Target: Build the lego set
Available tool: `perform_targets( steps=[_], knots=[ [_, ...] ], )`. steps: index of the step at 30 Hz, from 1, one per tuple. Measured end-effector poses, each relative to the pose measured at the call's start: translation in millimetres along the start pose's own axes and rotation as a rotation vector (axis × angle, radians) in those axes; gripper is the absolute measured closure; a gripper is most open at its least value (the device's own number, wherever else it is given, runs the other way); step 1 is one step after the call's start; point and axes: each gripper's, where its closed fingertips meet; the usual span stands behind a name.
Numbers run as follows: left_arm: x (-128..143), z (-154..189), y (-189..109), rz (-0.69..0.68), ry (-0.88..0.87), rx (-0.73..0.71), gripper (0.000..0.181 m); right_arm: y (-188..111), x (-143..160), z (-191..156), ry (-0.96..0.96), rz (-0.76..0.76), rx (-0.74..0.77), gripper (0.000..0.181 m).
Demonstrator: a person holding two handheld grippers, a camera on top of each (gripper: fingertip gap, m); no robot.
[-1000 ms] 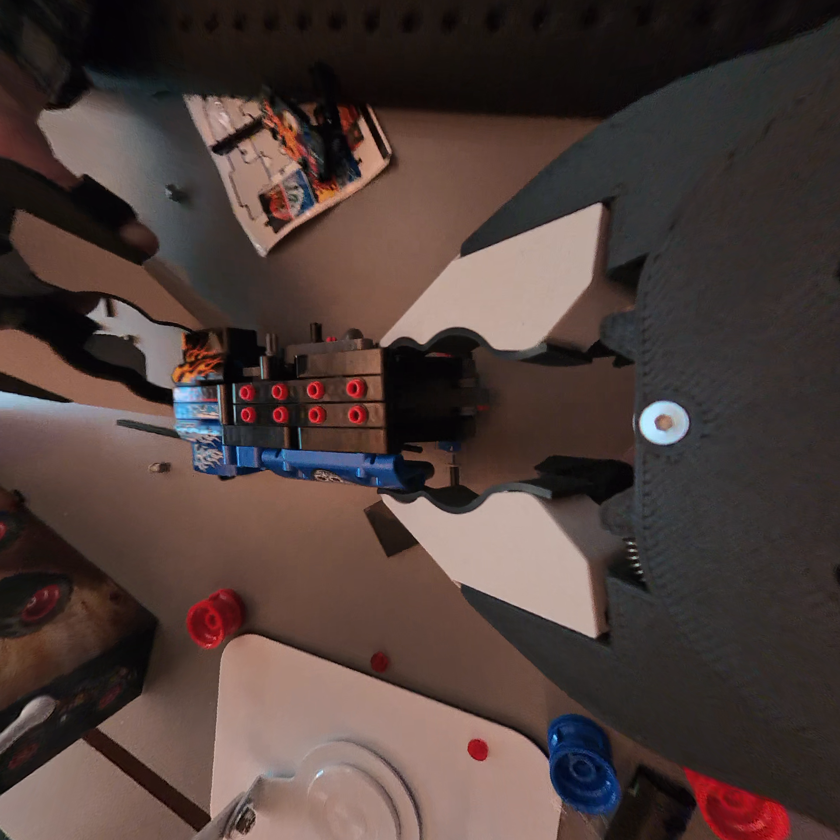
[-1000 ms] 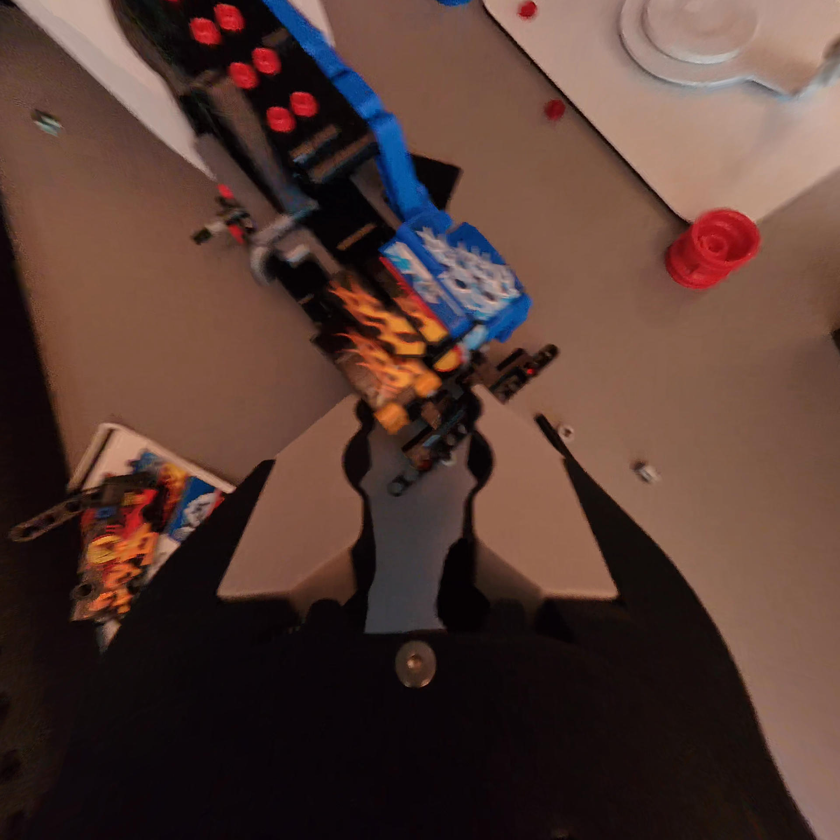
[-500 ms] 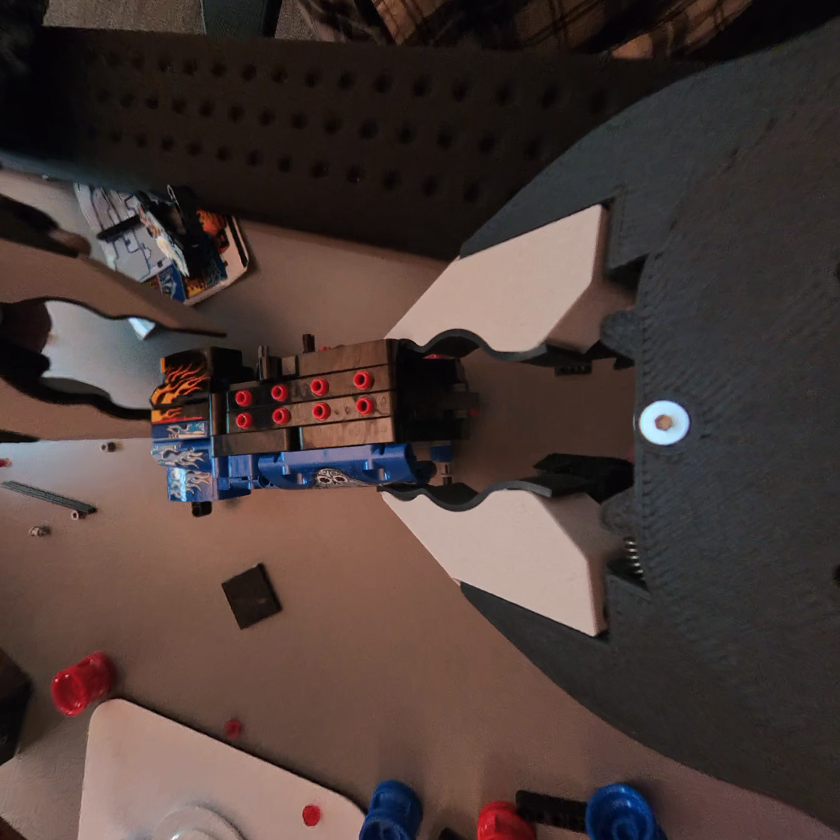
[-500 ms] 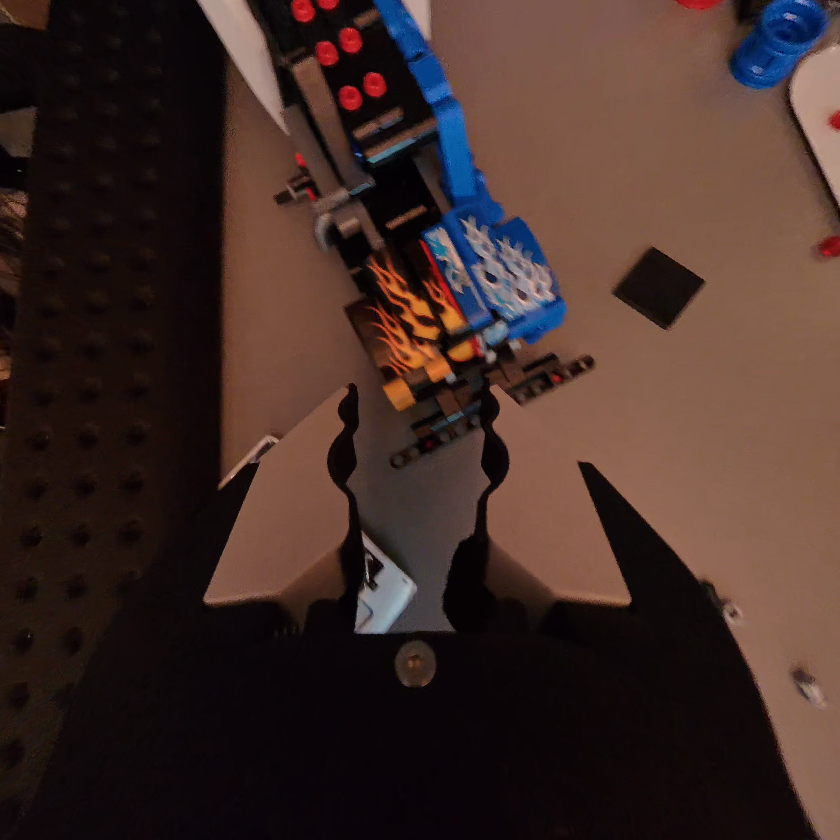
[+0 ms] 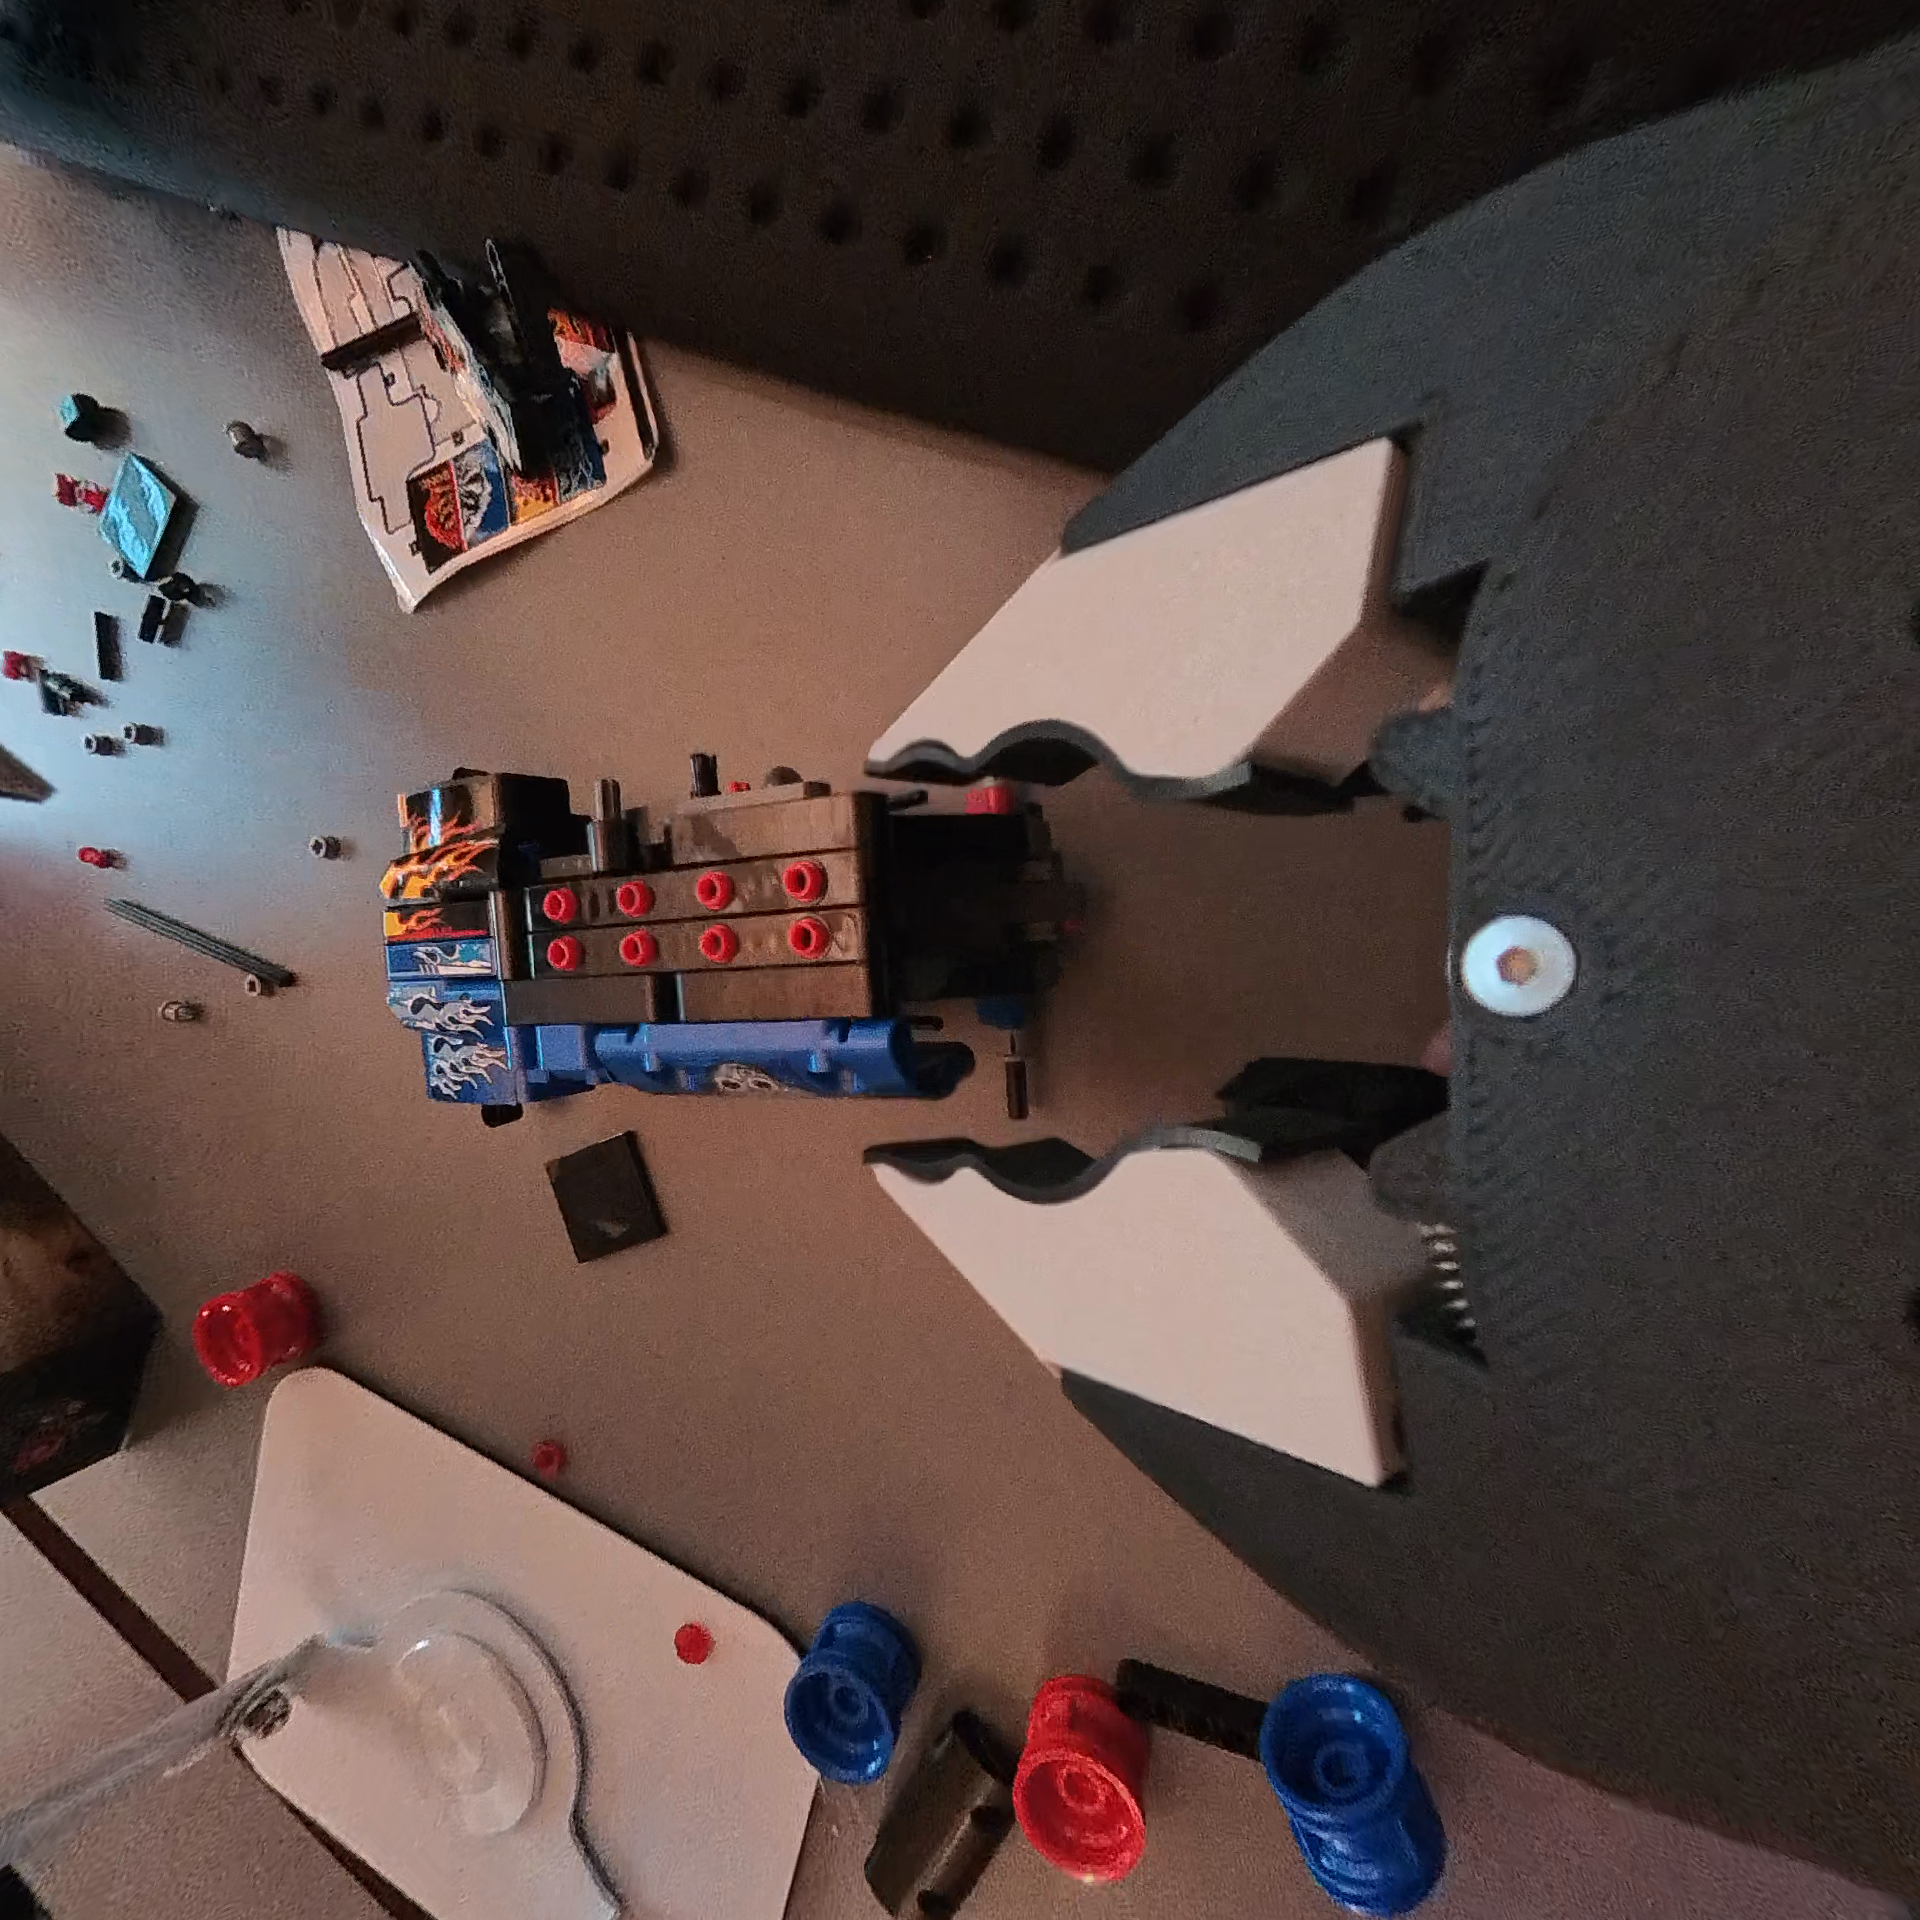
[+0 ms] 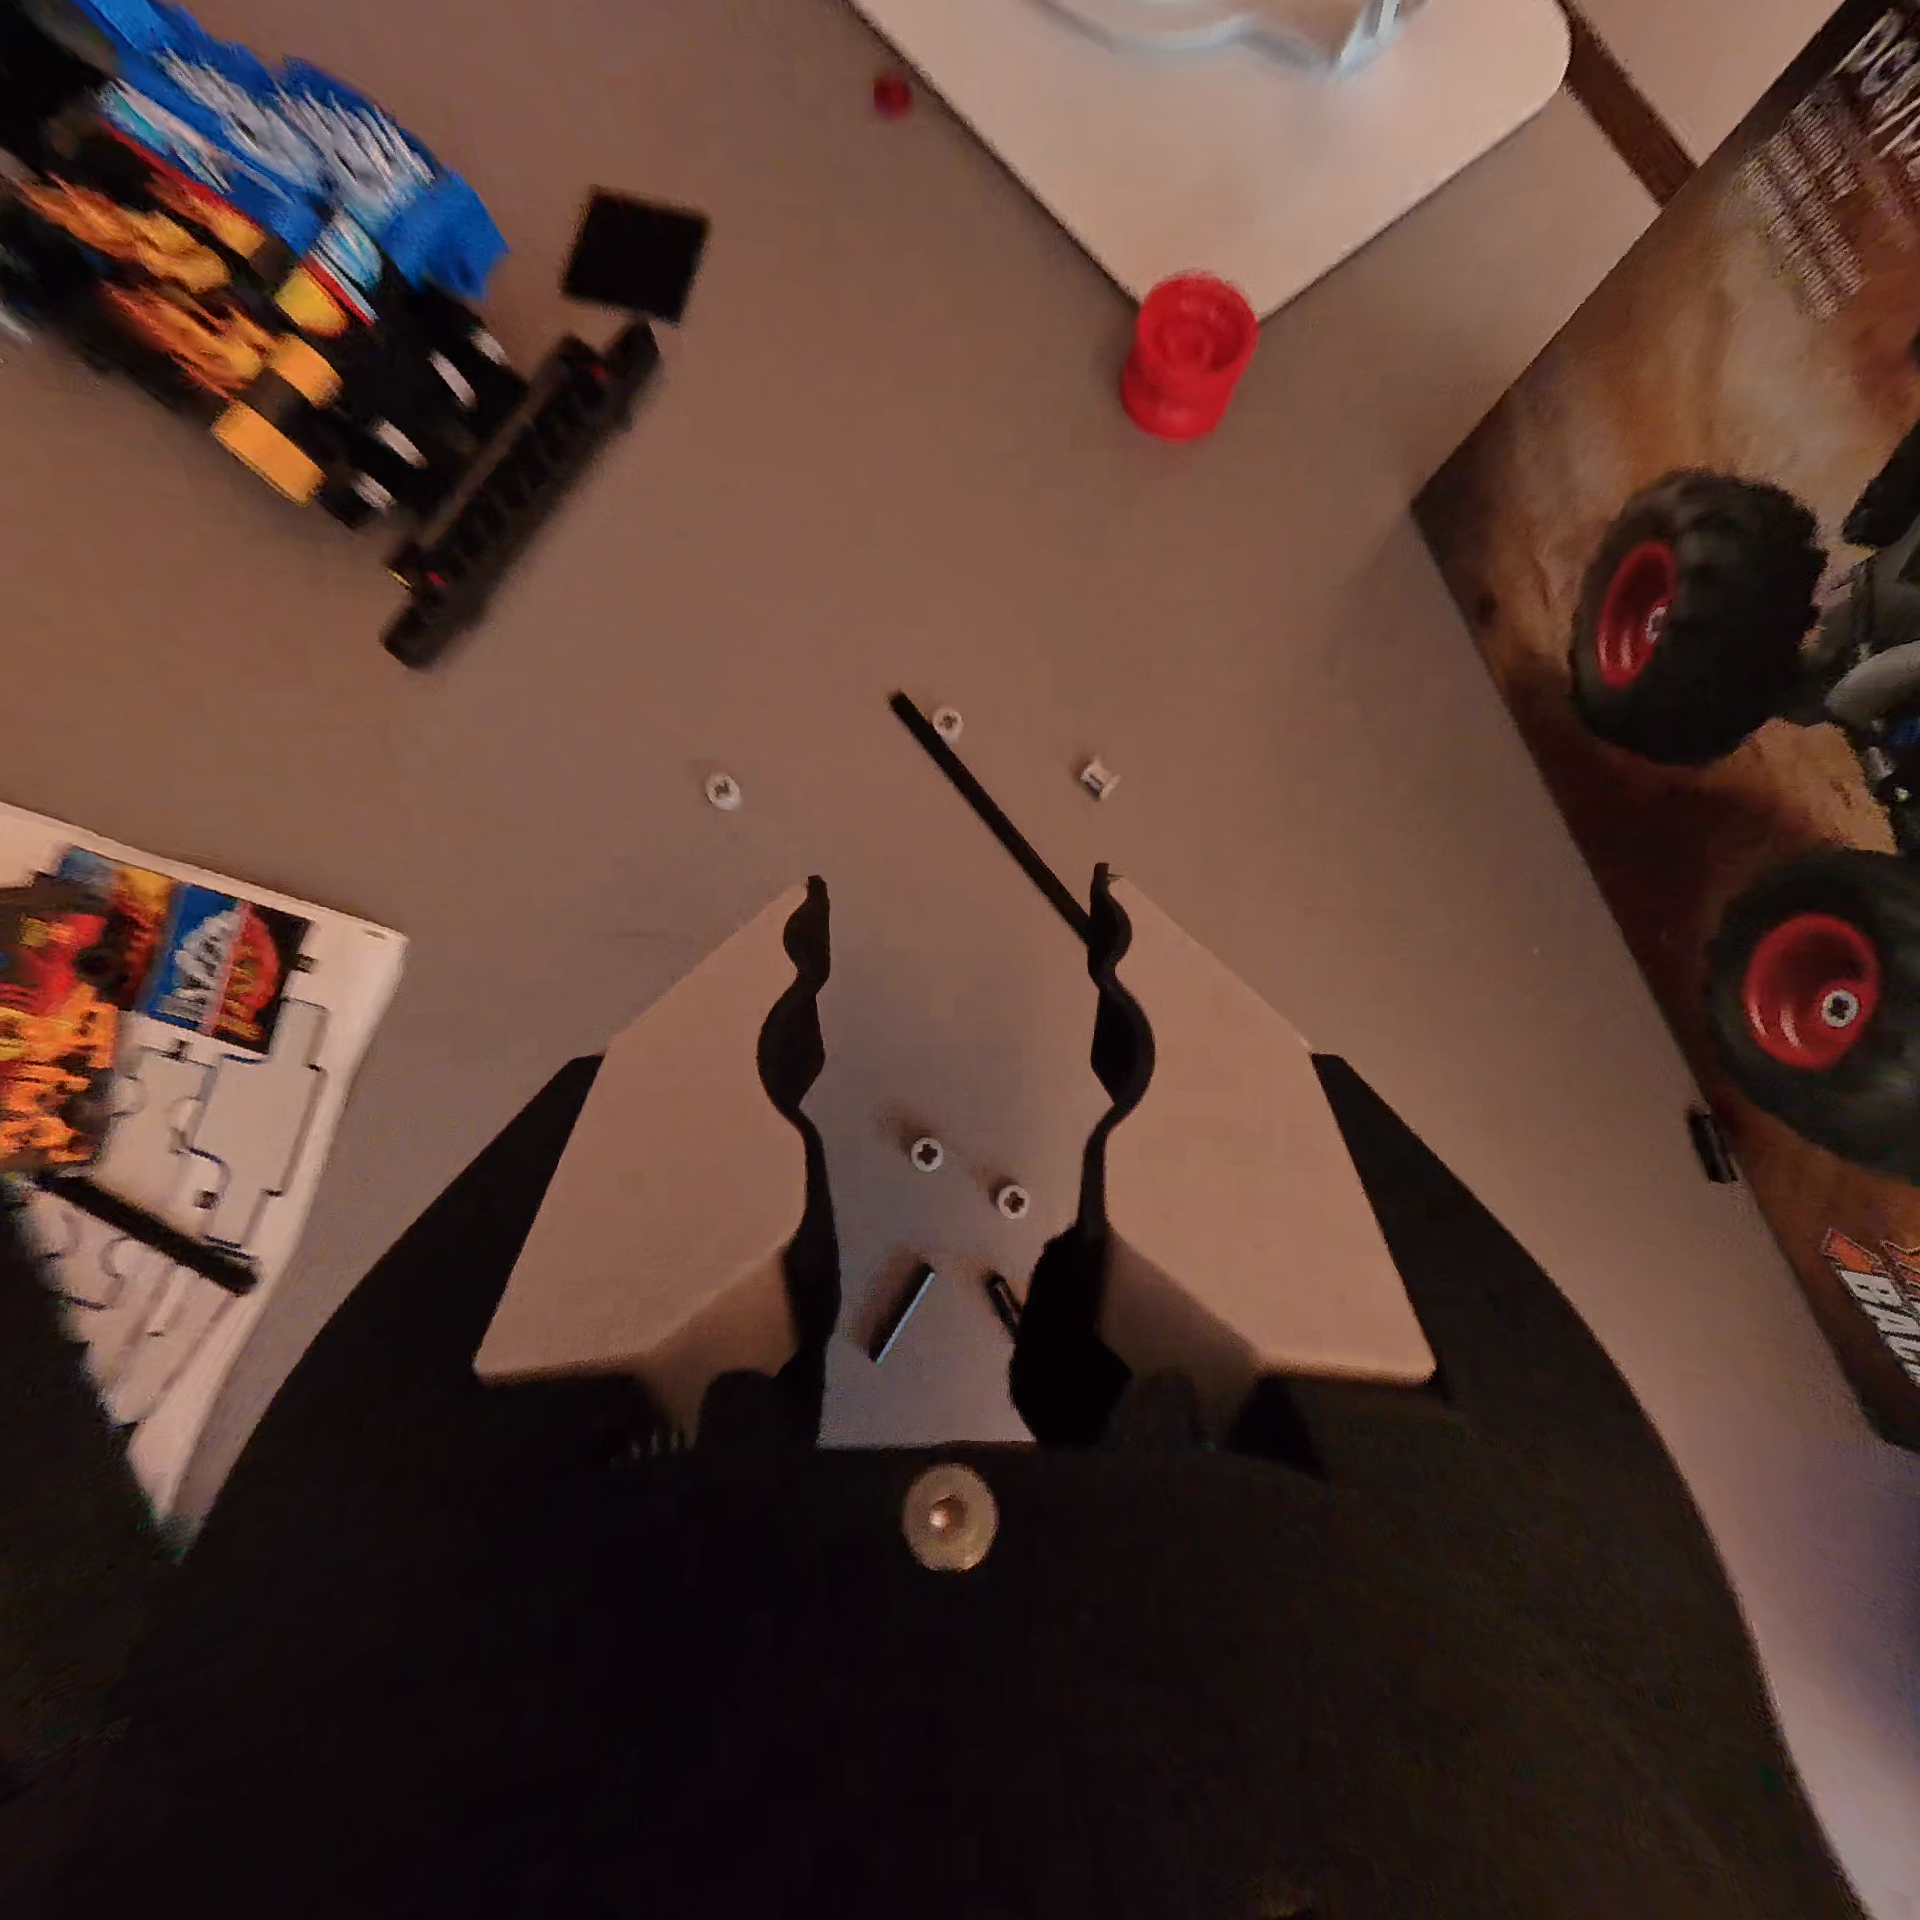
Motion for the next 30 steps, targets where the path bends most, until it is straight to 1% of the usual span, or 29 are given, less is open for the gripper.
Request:
perform_targets(
  steps=[2, 3, 5, 7, 8, 11, 14, 16, 17, 18, 19, 21, 22, 26, 28, 30],
  knots=[
    [-3, -1, -13, 0.029, -0.009, 0.0, 0.108, 9, 7, 1, -0.031, -0.039, 0.019, 0.133],
    [-6, -5, -23, 0.05, -0.019, -0.012, 0.108, 11, 7, -5, -0.039, -0.038, -0.008, 0.133],
    [-5, -15, -41, 0.055, -0.032, -0.051, 0.108, 9, 3, -23, -0.058, -0.013, -0.08, 0.132],
    [6, -23, -53, 0.002, -0.016, -0.11, 0.109, 2, 9, -51, -0.099, -0.049, -0.177, 0.124],
    [11, -25, -56, -0.026, 0.0, -0.136, 0.11, -2, 13, -67, -0.132, -0.072, -0.22, 0.124],
    [17, -18, -60, -0.05, 0.038, -0.158, 0.113, -17, 32, -127, -0.263, -0.131, -0.38, 0.129],
    [14, -10, -58, -0.034, 0.058, -0.174, 0.113, -20, 55, -162, -0.327, -0.208, -0.437, 0.13],
    [7, -1, -56, -0.004, 0.079, -0.167, 0.114, -15, 57, -184, -0.328, -0.203, -0.476, 0.137],
    [2, 4, -55, 0.012, 0.084, -0.164, 0.114, -12, 61, -194, -0.323, -0.227, -0.499, 0.139],
    [-1, 7, -53, 0.019, 0.089, -0.163, 0.114, -10, 64, -200, -0.321, -0.248, -0.502, 0.146],
    [-2, 9, -52, 0.017, 0.095, -0.167, 0.114, -9, 63, -201, -0.307, -0.249, -0.495, 0.147],
    [-6, 12, -48, 0.023, 0.105, -0.175, 0.115, -8, 58, -196, -0.276, -0.238, -0.457, 0.169],
    [-7, 14, -46, 0.031, 0.106, -0.171, 0.114, -7, 58, -192, -0.266, -0.241, -0.431, 0.172],
    [-13, 13, -42, 0.046, 0.112, -0.195, 0.113, 0, 51, -190, -0.234, -0.214, -0.418, 0.173],
    [-20, 14, -41, 0.066, 0.124, -0.209, 0.113, 6, 44, -190, -0.22, -0.194, -0.392, 0.175],
    [-25, 17, -39, 0.072, 0.145, -0.222, 0.111, 13, 34, -193, -0.165, -0.169, -0.387, 0.176]
  ],
)
Point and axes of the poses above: each gripper's, where its closed fingertips meet, y out along the fingers, x out of its underside, z = x × y across the jaws, and after that the axes turned 5 degrees about y, right-handed
